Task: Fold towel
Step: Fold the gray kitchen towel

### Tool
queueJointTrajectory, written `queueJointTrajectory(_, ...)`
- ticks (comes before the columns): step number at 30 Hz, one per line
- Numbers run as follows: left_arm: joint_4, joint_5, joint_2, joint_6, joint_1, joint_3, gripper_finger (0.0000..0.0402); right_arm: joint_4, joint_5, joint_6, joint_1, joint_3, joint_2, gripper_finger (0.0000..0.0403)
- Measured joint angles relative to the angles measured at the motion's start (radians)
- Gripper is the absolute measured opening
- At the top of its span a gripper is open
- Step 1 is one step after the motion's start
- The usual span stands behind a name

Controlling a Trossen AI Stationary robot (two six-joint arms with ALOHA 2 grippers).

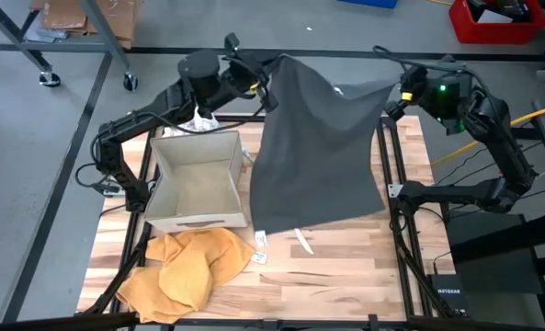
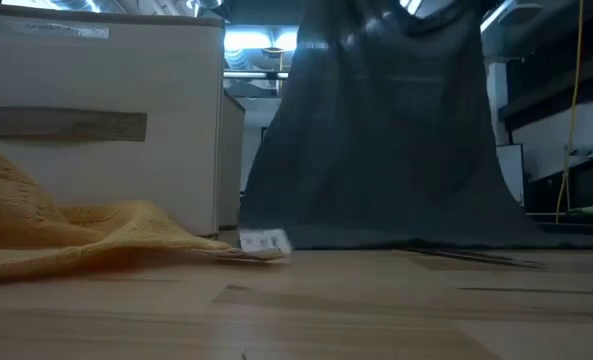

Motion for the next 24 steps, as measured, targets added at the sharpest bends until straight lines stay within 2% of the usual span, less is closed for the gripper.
queueJointTrajectory(6,-0.224,0.004,0.000,-0.085,-0.009,0.000,0.0000,-0.179,-0.013,0.066,0.000,-0.002,-0.005,0.0000)
queueJointTrajectory(13,-0.408,0.022,0.000,-0.150,-0.075,0.000,0.0000,-0.455,-0.189,0.234,0.000,-0.002,-0.015,0.0000)
queueJointTrajectory(19,-0.589,0.022,0.000,-0.250,-0.148,0.000,0.0000,-0.456,-0.412,0.293,0.000,-0.025,-0.039,0.0000)
queueJointTrajectory(24,-0.708,0.023,0.001,-0.334,-0.204,0.000,0.0000,-0.460,-0.490,0.352,0.000,-0.079,-0.054,0.0000)
